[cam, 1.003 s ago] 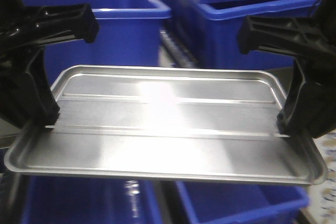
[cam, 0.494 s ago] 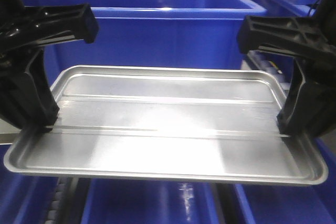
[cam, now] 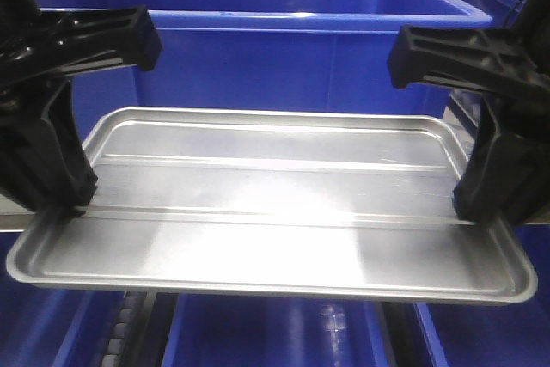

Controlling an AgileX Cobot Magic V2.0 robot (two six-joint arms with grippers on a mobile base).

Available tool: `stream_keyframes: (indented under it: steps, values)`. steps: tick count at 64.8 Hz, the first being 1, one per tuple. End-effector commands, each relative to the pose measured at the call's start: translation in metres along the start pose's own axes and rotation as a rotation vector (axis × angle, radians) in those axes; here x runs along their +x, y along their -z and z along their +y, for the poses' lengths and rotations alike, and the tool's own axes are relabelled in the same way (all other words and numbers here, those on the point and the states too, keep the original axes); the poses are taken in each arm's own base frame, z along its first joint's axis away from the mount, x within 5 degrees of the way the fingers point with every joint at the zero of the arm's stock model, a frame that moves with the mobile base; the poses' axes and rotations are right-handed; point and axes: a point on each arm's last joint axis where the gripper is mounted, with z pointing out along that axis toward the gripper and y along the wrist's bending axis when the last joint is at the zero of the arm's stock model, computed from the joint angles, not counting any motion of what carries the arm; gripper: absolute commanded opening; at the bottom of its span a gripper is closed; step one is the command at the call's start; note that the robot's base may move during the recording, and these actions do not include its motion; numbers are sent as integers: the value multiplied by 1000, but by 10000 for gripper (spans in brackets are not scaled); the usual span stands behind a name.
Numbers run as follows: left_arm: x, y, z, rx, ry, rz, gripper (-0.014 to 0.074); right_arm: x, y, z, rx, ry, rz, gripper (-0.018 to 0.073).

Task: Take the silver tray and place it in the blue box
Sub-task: 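Carry the tray over the large blue bin with both grippers, then lower the tray into the blue bin and open both grippers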

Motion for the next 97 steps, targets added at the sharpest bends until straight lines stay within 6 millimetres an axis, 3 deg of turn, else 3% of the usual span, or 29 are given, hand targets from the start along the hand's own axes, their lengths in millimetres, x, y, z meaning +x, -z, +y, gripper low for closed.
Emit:
stream_keyframes:
  steps: [1, 61, 68, 83, 97]
  values:
    - [-4, 11, 4, -33, -35, -35, -104, -6, 10, -4, 32, 41, -46, 63]
    - [-10, 13, 0, 7, -49, -88, -104, -11, 11, 2, -20, 42, -86, 63]
    - [-19, 22, -6, 27, -50, -125, -104, -26, 23, 9, -31, 95, -175, 63]
    - [-57, 63, -21, 67, -118, -355, -104, -72, 75, 34, -90, 161, -424, 63]
    - [-118, 89, -18, 117, -64, -587, -104, -125, 90, 52, -97, 158, -593, 63]
